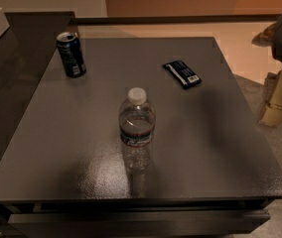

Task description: Move rxbar blueberry near water bottle

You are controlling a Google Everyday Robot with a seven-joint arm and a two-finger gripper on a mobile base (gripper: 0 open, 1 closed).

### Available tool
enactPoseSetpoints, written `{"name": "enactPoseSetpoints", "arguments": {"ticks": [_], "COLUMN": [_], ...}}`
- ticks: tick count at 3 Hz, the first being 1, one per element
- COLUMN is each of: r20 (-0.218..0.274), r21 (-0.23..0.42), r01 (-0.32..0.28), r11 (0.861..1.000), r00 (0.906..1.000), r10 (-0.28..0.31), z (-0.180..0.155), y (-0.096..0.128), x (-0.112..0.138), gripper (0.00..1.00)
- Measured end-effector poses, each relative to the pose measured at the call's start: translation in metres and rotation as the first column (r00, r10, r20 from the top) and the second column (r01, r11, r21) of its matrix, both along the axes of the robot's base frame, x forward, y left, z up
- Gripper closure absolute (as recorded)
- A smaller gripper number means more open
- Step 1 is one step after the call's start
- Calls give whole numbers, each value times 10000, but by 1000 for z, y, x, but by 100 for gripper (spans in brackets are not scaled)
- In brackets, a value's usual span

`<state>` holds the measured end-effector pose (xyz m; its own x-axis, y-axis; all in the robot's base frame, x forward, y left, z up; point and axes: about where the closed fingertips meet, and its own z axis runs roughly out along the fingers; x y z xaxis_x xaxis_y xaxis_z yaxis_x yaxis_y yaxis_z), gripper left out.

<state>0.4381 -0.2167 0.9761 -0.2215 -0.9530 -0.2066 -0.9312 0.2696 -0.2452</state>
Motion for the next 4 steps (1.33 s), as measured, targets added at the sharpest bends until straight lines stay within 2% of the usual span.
{"name": "enactPoseSetpoints", "arguments": {"ticks": [2,3,4], "r20": [-94,-304,-355], "r21": [-58,24,226], "r01": [-16,262,897], "r11": [10000,9997,9957], "r00": [10000,9992,9954], "r10": [16,-261,-888], "z": [-1,-5,-13], "y": [1,2,7], "x": [5,26,61], "gripper": [0,0,0]}}
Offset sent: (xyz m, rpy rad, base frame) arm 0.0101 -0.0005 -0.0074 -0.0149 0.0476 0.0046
